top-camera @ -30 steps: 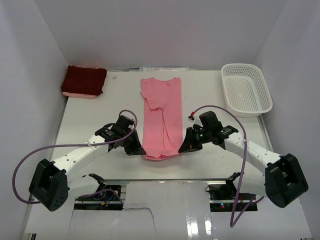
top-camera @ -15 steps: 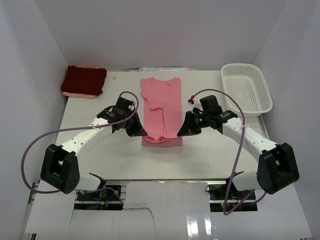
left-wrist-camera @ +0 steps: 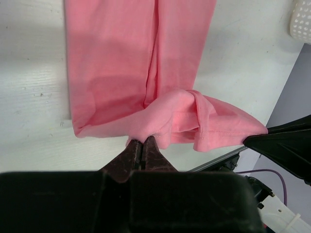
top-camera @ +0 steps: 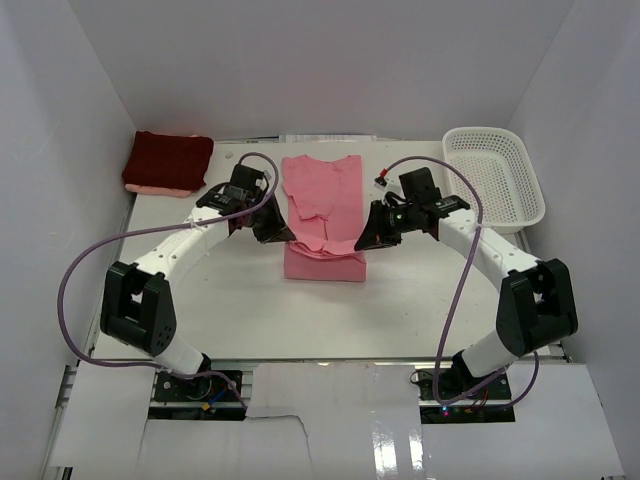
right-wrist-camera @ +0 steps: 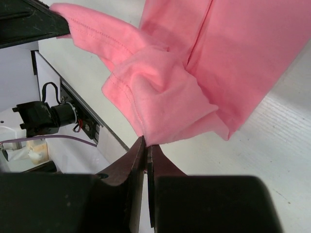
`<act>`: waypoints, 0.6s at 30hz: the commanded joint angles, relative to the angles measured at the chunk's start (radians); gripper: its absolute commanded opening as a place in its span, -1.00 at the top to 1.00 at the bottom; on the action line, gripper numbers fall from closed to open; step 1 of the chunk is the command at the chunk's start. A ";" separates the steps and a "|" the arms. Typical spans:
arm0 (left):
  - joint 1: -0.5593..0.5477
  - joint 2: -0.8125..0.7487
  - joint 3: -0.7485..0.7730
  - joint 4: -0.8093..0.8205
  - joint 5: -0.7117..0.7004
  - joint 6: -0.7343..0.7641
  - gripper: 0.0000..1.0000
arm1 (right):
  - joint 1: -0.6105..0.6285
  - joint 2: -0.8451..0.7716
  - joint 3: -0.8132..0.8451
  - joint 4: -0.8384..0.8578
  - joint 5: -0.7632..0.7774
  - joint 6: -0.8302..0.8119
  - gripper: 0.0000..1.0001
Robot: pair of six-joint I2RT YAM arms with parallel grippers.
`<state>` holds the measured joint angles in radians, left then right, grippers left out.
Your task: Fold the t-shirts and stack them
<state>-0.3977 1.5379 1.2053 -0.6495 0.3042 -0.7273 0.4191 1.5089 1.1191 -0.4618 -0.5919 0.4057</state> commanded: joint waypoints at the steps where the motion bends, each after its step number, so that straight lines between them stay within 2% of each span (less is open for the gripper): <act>1: 0.016 0.019 0.069 0.005 0.018 0.031 1.00 | -0.019 0.027 0.074 -0.020 -0.023 -0.042 0.85; 18: 0.034 0.152 0.257 -0.022 0.000 0.068 1.00 | -0.071 0.151 0.252 -0.075 -0.031 -0.093 0.85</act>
<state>-0.3729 1.6871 1.4094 -0.6640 0.3073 -0.6781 0.3573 1.6451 1.3163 -0.5144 -0.6052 0.3428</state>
